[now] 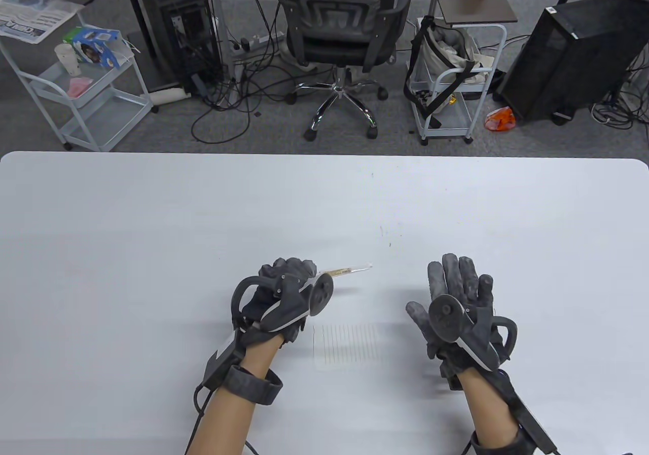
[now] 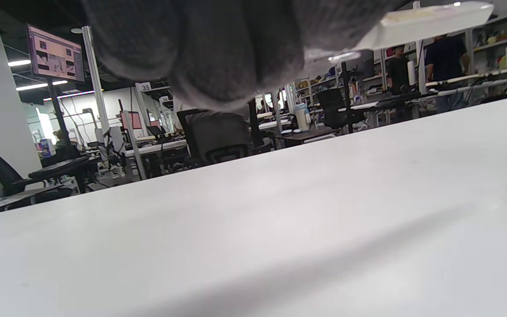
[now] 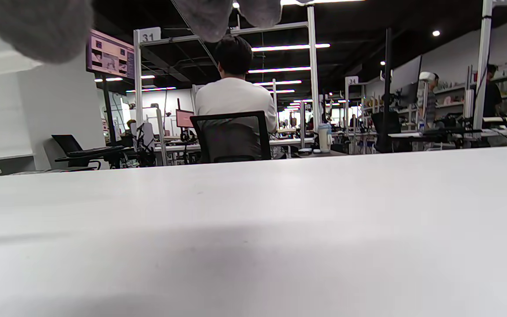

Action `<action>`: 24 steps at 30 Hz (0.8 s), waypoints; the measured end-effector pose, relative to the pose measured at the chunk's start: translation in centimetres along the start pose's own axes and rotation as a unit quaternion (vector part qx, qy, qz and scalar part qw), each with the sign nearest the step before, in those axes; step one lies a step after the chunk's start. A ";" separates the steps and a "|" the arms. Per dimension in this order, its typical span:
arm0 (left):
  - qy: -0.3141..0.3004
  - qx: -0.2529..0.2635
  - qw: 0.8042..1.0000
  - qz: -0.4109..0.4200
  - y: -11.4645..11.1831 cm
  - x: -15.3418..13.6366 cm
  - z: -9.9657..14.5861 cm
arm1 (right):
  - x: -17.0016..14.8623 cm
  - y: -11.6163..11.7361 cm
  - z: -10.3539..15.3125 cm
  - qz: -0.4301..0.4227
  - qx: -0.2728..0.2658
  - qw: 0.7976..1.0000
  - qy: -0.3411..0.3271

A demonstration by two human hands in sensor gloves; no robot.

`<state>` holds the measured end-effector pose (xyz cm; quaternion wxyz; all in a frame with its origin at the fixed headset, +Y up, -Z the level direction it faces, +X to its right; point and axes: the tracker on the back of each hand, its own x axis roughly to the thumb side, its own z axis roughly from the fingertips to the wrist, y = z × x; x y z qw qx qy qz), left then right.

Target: Squeeze and apply correction pen on text

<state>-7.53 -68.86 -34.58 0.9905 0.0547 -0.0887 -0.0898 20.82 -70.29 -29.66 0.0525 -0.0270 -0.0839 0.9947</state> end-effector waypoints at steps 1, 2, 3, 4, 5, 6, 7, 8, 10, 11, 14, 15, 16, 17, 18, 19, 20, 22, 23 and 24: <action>0.002 -0.001 1.000 -0.019 0.0 0.1 -0.6 | -0.1 0.0 0.0 -0.002 0.002 1.000 0.003; 0.005 0.000 0.999 -0.038 -0.1 0.3 -1.1 | -0.2 -0.1 0.0 -0.003 0.000 1.000 0.005; 0.005 -0.002 0.999 -0.050 -0.3 0.4 -1.5 | -0.3 -0.2 0.0 -0.005 -0.001 1.000 0.006; 0.005 -0.005 0.998 -0.062 -0.5 0.6 -2.1 | -0.3 -0.3 0.0 -0.009 -0.001 1.000 0.007; 0.008 -0.010 0.998 -0.066 -0.8 0.8 -2.6 | -0.3 -0.4 0.0 -0.012 -0.005 1.000 0.007; 0.010 -0.013 0.998 -0.066 -1.1 0.9 -2.9 | -0.3 -0.5 0.0 -0.013 -0.007 1.000 0.007; 0.012 -0.017 0.998 -0.065 -1.5 1.1 -3.3 | -0.3 -0.6 0.0 -0.013 -0.009 1.000 0.006; 0.014 -0.020 0.998 -0.065 -1.9 1.2 -3.6 | -0.3 -0.6 0.0 -0.013 -0.010 1.000 0.005; 0.018 -0.033 0.997 -0.069 -2.8 1.5 -4.2 | -0.2 -0.6 -0.1 -0.014 -0.008 1.000 0.003; 0.020 -0.038 0.996 -0.074 -3.3 1.6 -4.4 | -0.2 -0.6 -0.1 -0.017 -0.006 1.000 0.001; 0.029 -0.058 0.996 -0.062 -4.7 1.7 -4.9 | -0.2 -0.4 -0.2 -0.039 0.016 0.999 -0.009; 0.031 -0.062 0.996 -0.062 -4.9 1.7 -5.0 | -0.1 -0.3 -0.3 -0.044 0.023 0.999 -0.010; 0.029 -0.066 0.995 -0.065 -5.3 1.7 -5.1 | -0.2 -0.2 -0.3 -0.044 0.027 0.999 -0.008; 0.029 -0.070 0.995 -0.071 -5.4 1.7 -5.2 | -0.2 -0.1 -0.3 -0.040 0.026 0.999 -0.006; 0.028 -0.073 0.994 -0.078 -5.6 1.7 -5.2 | -0.2 -0.1 -0.3 -0.038 0.024 0.999 -0.005; 0.026 -0.073 0.994 -0.080 -5.8 1.8 -5.3 | -0.2 -0.1 -0.3 -0.038 0.025 0.999 -0.005; 0.024 -0.075 0.993 -0.083 -6.0 1.8 -5.3 | -0.2 -0.2 -0.3 -0.042 0.027 0.999 -0.005; 0.021 -0.080 0.992 -0.091 -6.4 1.8 -5.3 | -0.2 -0.2 -0.3 -0.048 0.029 0.998 -0.006; 0.018 -0.083 0.992 -0.098 -6.6 1.9 -5.3 | -0.2 -0.1 -0.3 -0.049 0.032 0.998 -0.008; 0.010 -0.088 0.990 -0.108 -6.9 1.9 -5.3 | -0.1 0.0 -0.3 -0.049 0.036 0.998 -0.011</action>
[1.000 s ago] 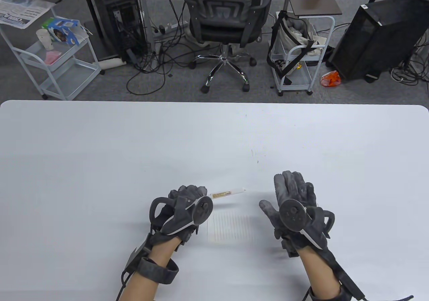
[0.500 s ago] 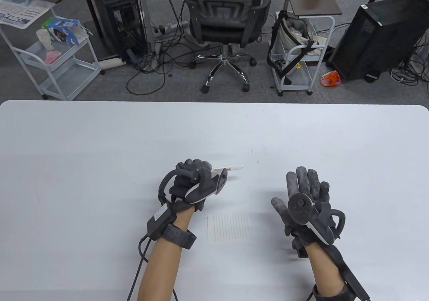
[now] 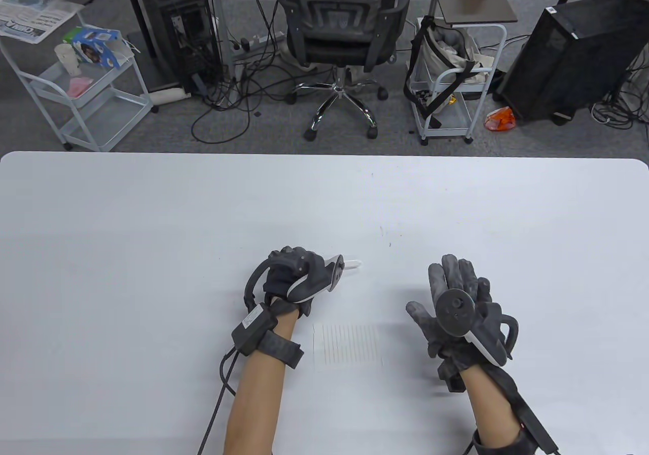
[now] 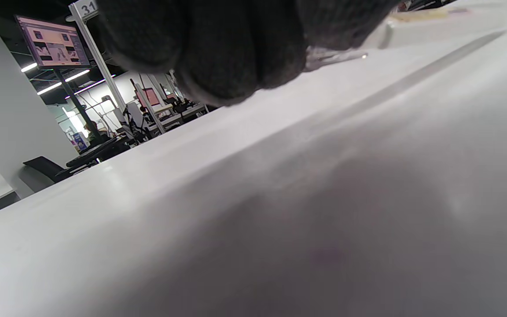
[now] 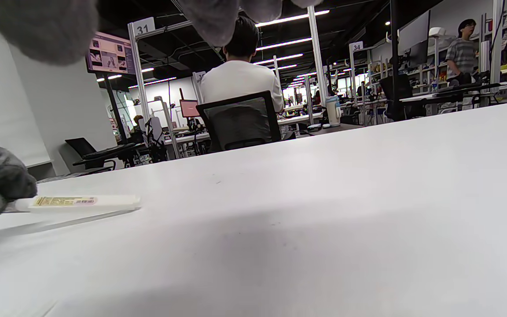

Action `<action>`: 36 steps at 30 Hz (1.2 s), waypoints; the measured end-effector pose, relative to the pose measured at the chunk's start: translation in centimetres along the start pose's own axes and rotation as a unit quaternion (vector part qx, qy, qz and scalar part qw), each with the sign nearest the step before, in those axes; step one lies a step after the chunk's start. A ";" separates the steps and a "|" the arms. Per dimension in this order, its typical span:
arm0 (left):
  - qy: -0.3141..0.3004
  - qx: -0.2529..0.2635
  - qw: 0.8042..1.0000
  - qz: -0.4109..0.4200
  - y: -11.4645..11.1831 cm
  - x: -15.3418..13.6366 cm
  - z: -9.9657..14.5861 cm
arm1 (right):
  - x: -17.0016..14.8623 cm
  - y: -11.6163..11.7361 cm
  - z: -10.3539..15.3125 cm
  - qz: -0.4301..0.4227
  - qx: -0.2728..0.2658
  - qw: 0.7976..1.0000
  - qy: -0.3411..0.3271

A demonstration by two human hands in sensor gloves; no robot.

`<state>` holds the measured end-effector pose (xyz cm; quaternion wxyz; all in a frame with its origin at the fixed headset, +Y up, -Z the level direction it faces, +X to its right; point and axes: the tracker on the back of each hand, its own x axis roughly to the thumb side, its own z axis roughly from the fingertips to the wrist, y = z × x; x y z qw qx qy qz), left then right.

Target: Squeeze and apply correction pen on text

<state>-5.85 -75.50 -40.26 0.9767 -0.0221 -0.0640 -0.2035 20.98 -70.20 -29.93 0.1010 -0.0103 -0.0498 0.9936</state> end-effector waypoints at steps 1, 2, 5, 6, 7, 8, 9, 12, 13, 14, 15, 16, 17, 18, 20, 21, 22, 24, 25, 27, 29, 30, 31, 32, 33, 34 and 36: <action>0.001 0.003 1.000 -0.010 -0.2 0.0 0.0 | 0.0 0.0 0.0 0.001 0.001 1.000 -0.001; 0.000 0.004 1.000 -0.017 -0.5 0.1 0.0 | 0.1 0.1 0.0 0.002 0.003 1.000 -0.002; -0.006 0.001 1.000 -0.015 -1.1 0.2 -0.1 | 0.3 0.2 0.0 0.005 0.002 1.000 -0.006; -0.011 -0.013 1.000 -0.025 -1.1 0.3 -0.2 | 0.4 0.2 0.0 0.005 0.003 1.000 -0.010; -0.010 -0.017 0.999 -0.029 -1.2 0.3 -0.1 | 0.4 0.2 0.0 0.003 0.004 1.000 -0.012; -0.011 -0.017 0.999 -0.029 -1.2 0.2 -0.1 | 0.5 0.2 0.0 0.003 0.003 1.000 -0.013; -0.011 -0.017 0.999 -0.029 -1.2 0.2 -0.1 | 0.5 0.2 0.0 0.004 0.003 1.000 -0.014; -0.010 -0.016 1.000 -0.019 -1.2 0.1 0.0 | 0.6 0.3 0.1 0.008 0.003 1.000 -0.016; -0.009 -0.009 1.000 -0.010 -1.1 -0.1 0.2 | 0.6 0.2 0.1 0.007 0.004 1.000 -0.016; -0.005 0.002 1.000 0.001 -1.0 -0.5 0.4 | 0.5 0.2 0.1 0.006 0.004 1.000 -0.015; -0.006 0.003 1.000 0.007 -0.9 -0.8 0.5 | 0.5 0.2 0.1 0.005 0.004 1.000 -0.015; -0.008 0.003 1.000 0.015 -0.7 -1.3 0.8 | 0.4 0.2 0.1 0.004 0.004 1.000 -0.014; -0.007 0.003 1.000 0.020 -0.4 -1.7 1.1 | 0.4 0.2 0.1 0.003 0.005 1.000 -0.014; -0.007 0.003 1.000 0.028 0.0 -2.3 1.6 | 0.4 0.2 0.1 0.003 0.005 1.000 -0.013; -0.010 0.018 0.999 0.049 0.9 -3.5 2.6 | 0.4 0.2 0.1 0.003 0.006 1.000 -0.013; -0.010 0.023 0.998 0.064 1.2 -4.0 3.1 | 0.4 0.1 0.1 0.003 0.005 1.000 -0.013; -0.014 0.027 0.996 0.081 1.5 -4.3 3.5 | 0.5 0.2 0.1 0.003 0.004 1.000 -0.012; -0.014 0.039 0.993 0.111 1.7 -4.7 4.0 | 0.5 0.4 0.2 0.000 0.008 1.000 -0.013; -0.013 0.040 0.992 0.119 1.6 -4.7 4.1 | 0.5 0.5 0.2 0.001 0.010 1.000 -0.013; -0.015 0.050 0.988 0.142 1.2 -4.4 4.2 | 0.5 0.5 0.3 0.006 0.012 1.000 -0.011; -0.026 0.039 0.987 0.157 1.3 -4.2 4.7 | 0.4 0.4 0.3 0.005 0.011 1.000 -0.011; -0.026 0.039 0.985 0.165 1.4 -4.3 5.0 | 0.4 0.2 0.3 0.003 0.009 1.000 -0.010; -0.025 0.038 0.983 0.177 1.6 -4.6 5.4 | 0.3 0.1 0.3 0.000 0.005 1.000 -0.009; -0.024 0.034 0.982 0.184 1.7 -4.8 5.8 | 0.3 0.0 0.3 -0.002 0.003 1.000 -0.007; -0.023 0.035 0.980 0.195 2.0 -5.4 6.5 | 0.2 0.0 0.3 -0.005 0.002 1.000 -0.006; -0.019 0.050 0.977 0.204 2.2 -6.0 7.2 | 0.2 0.0 0.2 -0.004 0.003 1.000 -0.005; -0.011 0.067 0.975 0.212 2.3 -7.1 8.6 | 0.2 0.0 0.3 -0.001 0.000 1.000 -0.005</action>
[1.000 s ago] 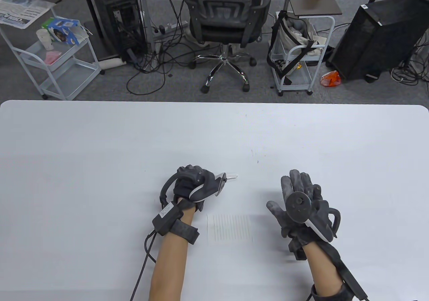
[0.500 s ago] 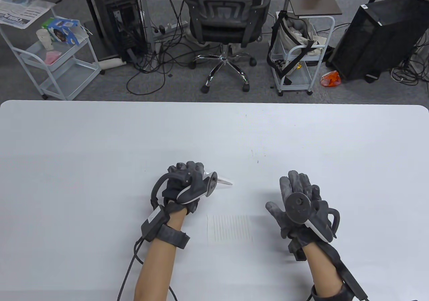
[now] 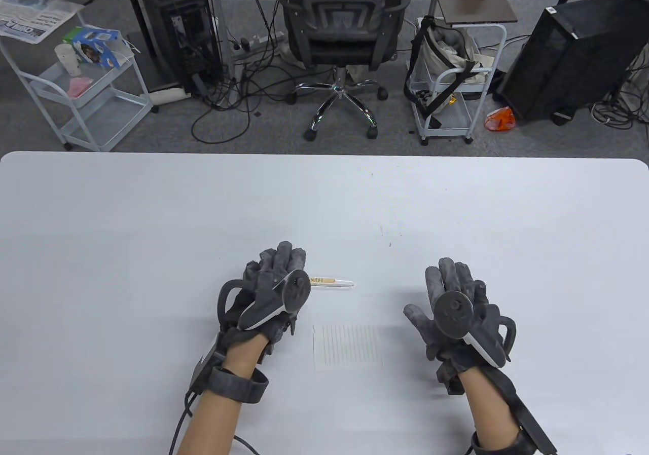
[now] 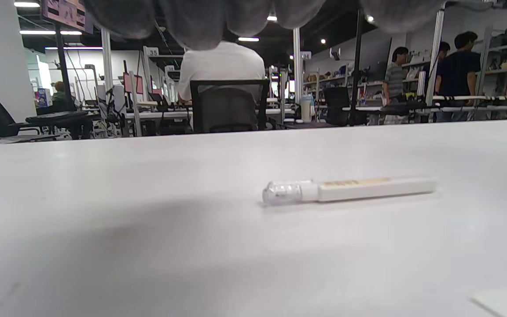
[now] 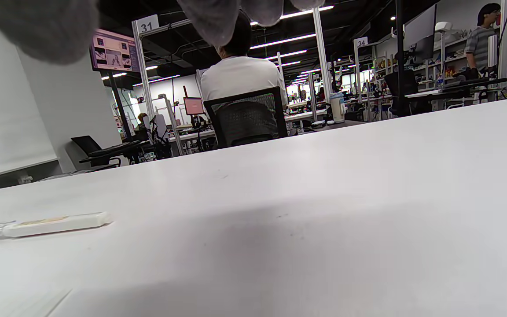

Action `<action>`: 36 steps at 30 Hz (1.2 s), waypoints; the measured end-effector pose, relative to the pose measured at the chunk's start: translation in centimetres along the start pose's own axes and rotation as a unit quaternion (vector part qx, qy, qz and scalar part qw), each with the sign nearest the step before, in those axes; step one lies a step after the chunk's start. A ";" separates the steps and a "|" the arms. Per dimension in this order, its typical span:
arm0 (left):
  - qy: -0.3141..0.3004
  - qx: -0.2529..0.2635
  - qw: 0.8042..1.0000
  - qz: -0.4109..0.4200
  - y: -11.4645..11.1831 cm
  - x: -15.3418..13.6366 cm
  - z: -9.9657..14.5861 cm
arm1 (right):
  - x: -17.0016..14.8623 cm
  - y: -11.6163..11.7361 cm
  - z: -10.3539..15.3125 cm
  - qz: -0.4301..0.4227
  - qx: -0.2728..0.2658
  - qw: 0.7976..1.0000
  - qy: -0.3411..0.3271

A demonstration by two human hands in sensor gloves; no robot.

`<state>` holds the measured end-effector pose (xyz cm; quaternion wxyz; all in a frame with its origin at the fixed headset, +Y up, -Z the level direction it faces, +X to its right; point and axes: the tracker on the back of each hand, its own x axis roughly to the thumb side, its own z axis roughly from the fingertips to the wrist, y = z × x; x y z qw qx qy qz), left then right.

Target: Squeeze and apply correction pen on text

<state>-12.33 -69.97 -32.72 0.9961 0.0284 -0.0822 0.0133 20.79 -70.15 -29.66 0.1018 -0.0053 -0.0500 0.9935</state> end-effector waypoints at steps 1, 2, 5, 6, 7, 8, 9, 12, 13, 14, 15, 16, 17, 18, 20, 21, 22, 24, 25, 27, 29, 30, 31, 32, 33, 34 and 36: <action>0.003 0.008 1.000 0.002 0.3 -0.4 0.6 | 0.0 0.0 0.0 0.002 -0.001 1.000 -0.001; 0.006 0.016 1.000 0.003 0.5 -0.9 1.4 | 0.0 0.0 0.0 0.002 -0.001 1.000 -0.001; 0.015 0.025 1.000 0.008 1.1 -2.3 3.4 | 0.1 0.1 0.0 0.007 -0.007 1.000 -0.002; 0.018 0.027 0.999 0.012 1.1 -2.6 3.9 | 0.1 0.1 0.0 0.010 -0.006 1.000 -0.002; 0.022 0.028 0.999 0.017 1.2 -3.1 4.5 | 0.1 0.1 0.0 0.011 -0.005 1.000 -0.003; 0.025 0.034 0.999 0.026 1.1 -3.5 5.1 | 0.1 0.2 0.1 0.012 -0.003 1.000 -0.003; 0.024 0.038 0.998 0.033 0.9 -3.7 5.4 | 0.1 0.2 0.0 0.012 -0.002 1.000 -0.004; 0.021 0.039 0.998 0.050 0.2 -4.4 6.0 | 0.1 0.4 0.0 0.013 0.008 1.000 -0.005; 0.022 0.034 0.998 0.052 0.0 -4.5 6.1 | 0.0 0.5 0.0 0.014 0.014 1.000 -0.005; 0.022 0.034 0.998 0.051 -0.2 -4.6 6.1 | 0.0 0.6 0.1 0.014 0.017 1.000 -0.004; 0.023 0.033 0.998 0.049 -0.4 -4.7 6.1 | -0.1 0.7 0.1 0.013 0.021 1.000 -0.003; 0.025 0.031 0.998 0.048 -0.6 -4.9 6.0 | -0.2 0.8 0.1 0.013 0.024 1.000 -0.001; 0.029 0.027 0.998 0.046 -0.7 -5.1 6.0 | -0.3 0.9 0.1 0.013 0.026 1.000 0.002; 0.031 0.024 0.998 0.046 -0.9 -5.2 6.0 | -0.5 1.0 0.0 0.012 0.030 0.999 0.007; 0.029 0.018 0.999 0.040 -1.3 -5.4 6.0 | -0.9 1.1 -0.1 0.009 0.042 0.999 0.014; 0.028 0.016 0.999 0.035 -1.3 -5.4 6.0 | -1.0 1.1 -0.1 0.008 0.044 0.999 0.017; 0.027 0.014 0.999 0.027 -1.4 -5.4 6.1 | -1.1 1.0 -0.2 0.006 0.044 0.999 0.020; 0.026 0.015 0.999 0.022 -1.5 -5.3 6.1 | -1.3 0.9 -0.3 0.014 0.039 0.999 0.018; 0.024 0.013 0.999 0.021 -1.6 -5.2 6.1 | -1.5 0.9 -0.3 0.025 0.040 0.999 0.019; 0.023 0.011 1.000 0.015 -1.7 -5.0 6.1 | -1.7 1.0 -0.2 0.032 0.044 0.998 0.018; 0.024 0.010 1.000 0.013 -1.8 -5.0 6.1 | -1.8 1.1 0.0 0.038 0.048 0.998 0.018; 0.024 0.008 1.000 0.013 -1.8 -5.0 6.1 | -1.9 1.2 0.2 0.041 0.050 0.998 0.017; 0.025 0.006 1.000 0.015 -1.9 -5.0 6.1 | -2.0 1.3 0.4 0.045 0.050 0.998 0.016; 0.025 0.004 1.000 0.016 -2.0 -5.1 6.1 | -2.2 1.4 0.6 0.045 0.047 0.998 0.016; 0.025 0.002 1.000 0.016 -2.1 -5.1 6.2 | -2.3 1.6 0.7 0.043 0.047 0.998 0.015; 0.026 0.000 1.000 0.015 -2.2 -5.2 6.2 | -2.4 1.7 0.8 0.042 0.049 0.998 0.016; 0.028 -0.004 1.000 0.012 -2.4 -5.4 6.2 | -2.6 1.7 0.8 0.042 0.053 0.998 0.018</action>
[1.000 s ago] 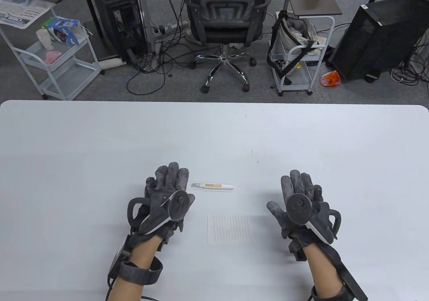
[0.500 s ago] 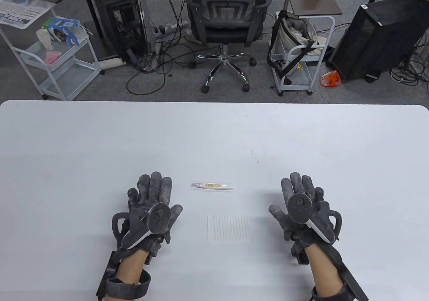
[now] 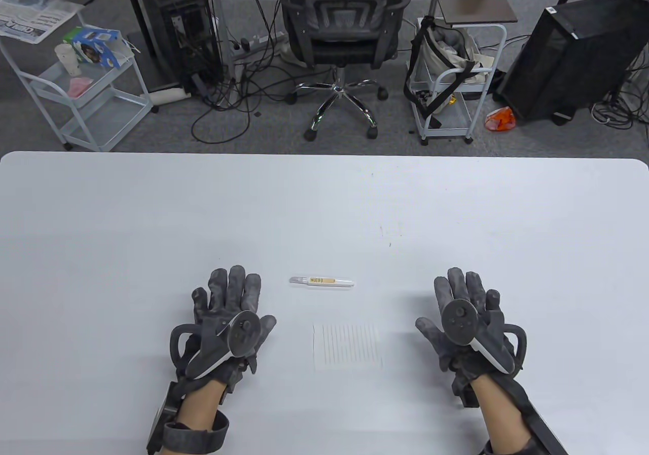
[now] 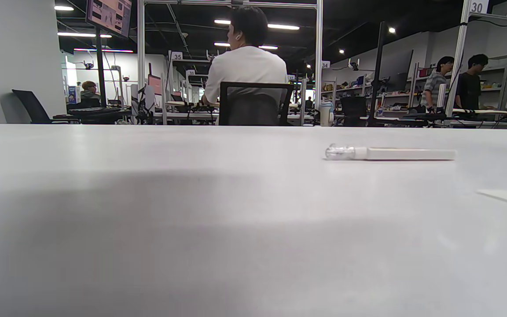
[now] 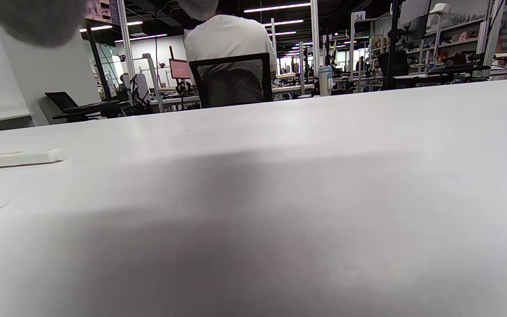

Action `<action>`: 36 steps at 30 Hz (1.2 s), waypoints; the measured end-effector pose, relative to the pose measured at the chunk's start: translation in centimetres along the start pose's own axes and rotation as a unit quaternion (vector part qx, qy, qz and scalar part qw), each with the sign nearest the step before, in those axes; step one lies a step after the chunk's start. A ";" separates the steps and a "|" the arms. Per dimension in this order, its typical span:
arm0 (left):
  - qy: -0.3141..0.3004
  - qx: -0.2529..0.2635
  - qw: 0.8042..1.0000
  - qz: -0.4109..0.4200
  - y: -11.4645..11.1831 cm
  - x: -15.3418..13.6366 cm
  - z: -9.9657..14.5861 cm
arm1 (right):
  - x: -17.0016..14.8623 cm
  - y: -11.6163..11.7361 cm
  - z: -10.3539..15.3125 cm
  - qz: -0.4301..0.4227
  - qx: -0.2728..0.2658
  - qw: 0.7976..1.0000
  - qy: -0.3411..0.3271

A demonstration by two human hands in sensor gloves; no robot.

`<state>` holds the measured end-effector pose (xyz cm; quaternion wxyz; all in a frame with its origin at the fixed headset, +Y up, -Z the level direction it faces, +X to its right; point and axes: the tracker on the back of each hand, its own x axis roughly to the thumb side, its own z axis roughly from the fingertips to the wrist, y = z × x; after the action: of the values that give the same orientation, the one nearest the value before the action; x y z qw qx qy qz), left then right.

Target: Squeeze and apply correction pen on text

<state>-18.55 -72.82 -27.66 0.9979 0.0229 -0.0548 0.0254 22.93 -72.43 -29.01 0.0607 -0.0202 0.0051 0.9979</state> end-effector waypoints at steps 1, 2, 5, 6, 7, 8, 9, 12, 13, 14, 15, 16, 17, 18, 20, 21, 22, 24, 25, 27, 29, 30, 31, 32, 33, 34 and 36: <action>0.001 -0.002 1.000 -0.001 -0.1 -0.1 0.0 | 0.0 -0.1 0.1 0.000 -0.005 1.000 0.002; 0.002 -0.002 1.000 -0.001 -0.1 -0.1 0.0 | 0.0 -0.1 0.1 0.000 -0.010 1.000 0.002; 0.004 -0.001 1.000 -0.002 -0.1 -0.3 0.0 | 0.1 0.0 0.1 0.007 -0.014 1.000 -0.001; 0.004 -0.002 1.000 -0.003 -0.1 -0.3 0.0 | 0.2 0.1 0.1 0.012 -0.014 1.000 -0.002; 0.004 -0.004 1.000 -0.004 -0.1 -0.3 0.0 | 0.2 0.2 0.2 0.017 -0.014 1.000 -0.002; 0.003 -0.006 1.000 -0.005 -0.1 -0.2 0.0 | 0.3 0.2 0.1 0.018 -0.015 1.000 -0.002; 0.003 -0.008 1.000 -0.006 -0.2 -0.2 0.0 | 0.3 0.2 0.1 0.018 -0.015 1.000 -0.001; 0.002 -0.011 1.000 -0.010 -0.2 -0.2 0.0 | 0.2 0.2 0.1 0.016 -0.015 1.000 -0.001; 0.002 -0.011 1.000 -0.010 -0.1 -0.2 0.0 | 0.2 0.2 0.1 0.018 -0.014 1.000 -0.001; 0.002 -0.011 1.000 -0.011 -0.2 -0.2 0.0 | 0.2 0.2 0.1 0.019 -0.013 1.000 -0.001; 0.003 -0.012 1.000 -0.011 -0.1 -0.2 0.0 | 0.2 0.2 0.2 0.019 -0.012 1.000 0.000; 0.003 -0.012 1.000 -0.011 -0.2 -0.2 0.0 | 0.2 0.2 0.2 0.019 -0.012 1.000 0.000; 0.003 -0.012 1.000 -0.010 -0.2 -0.2 -0.1 | 0.3 0.1 0.2 0.019 -0.011 1.000 0.000; 0.004 -0.012 1.000 -0.010 -0.2 -0.3 -0.1 | 0.3 0.1 0.2 0.019 -0.012 1.000 0.000; 0.004 -0.013 1.000 -0.010 -0.2 -0.3 -0.1 | 0.3 0.2 0.2 0.018 -0.012 1.000 -0.001; 0.004 -0.014 1.000 -0.011 -0.2 -0.3 -0.1 | 0.3 0.2 0.2 0.018 -0.012 1.000 -0.002; 0.004 -0.015 1.000 -0.011 -0.2 -0.3 -0.1 | 0.3 0.2 0.2 0.019 -0.012 1.000 -0.002; 0.005 -0.016 1.000 -0.013 -0.2 -0.3 -0.1 | 0.3 0.2 0.1 0.019 -0.013 1.000 -0.002; 0.006 -0.016 1.000 -0.013 -0.2 -0.3 -0.1 | 0.3 0.2 0.1 0.018 -0.012 1.000 -0.003; 0.007 -0.016 1.000 -0.014 -0.2 -0.4 -0.1 | 0.3 0.2 0.1 0.018 -0.011 1.000 -0.002; 0.007 -0.017 1.000 -0.016 -0.2 -0.4 -0.2 | 0.3 0.2 0.1 0.018 -0.011 1.000 -0.002; 0.007 -0.017 1.000 -0.016 -0.2 -0.4 -0.2 | 0.3 0.2 0.1 0.018 -0.011 1.000 -0.002; 0.006 -0.017 1.000 -0.016 -0.2 -0.4 -0.2 | 0.3 0.2 0.1 0.017 -0.011 1.000 -0.002; 0.006 -0.017 1.000 -0.017 -0.2 -0.4 -0.2 | 0.3 0.2 0.1 0.017 -0.010 1.000 -0.002; 0.006 -0.017 1.000 -0.017 -0.2 -0.4 -0.2 | 0.3 0.2 0.1 0.017 -0.010 1.000 -0.002; 0.004 -0.017 1.000 -0.018 -0.2 -0.4 -0.2 | 0.3 0.2 0.1 0.017 -0.011 1.000 -0.002; 0.003 -0.016 1.000 -0.019 -0.2 -0.3 -0.2 | 0.3 0.2 0.1 0.017 -0.011 1.000 -0.002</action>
<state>-18.83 -73.07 -27.93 0.9986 0.0080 -0.0522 0.0051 22.64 -72.57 -28.90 0.0432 -0.0189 -0.0057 0.9989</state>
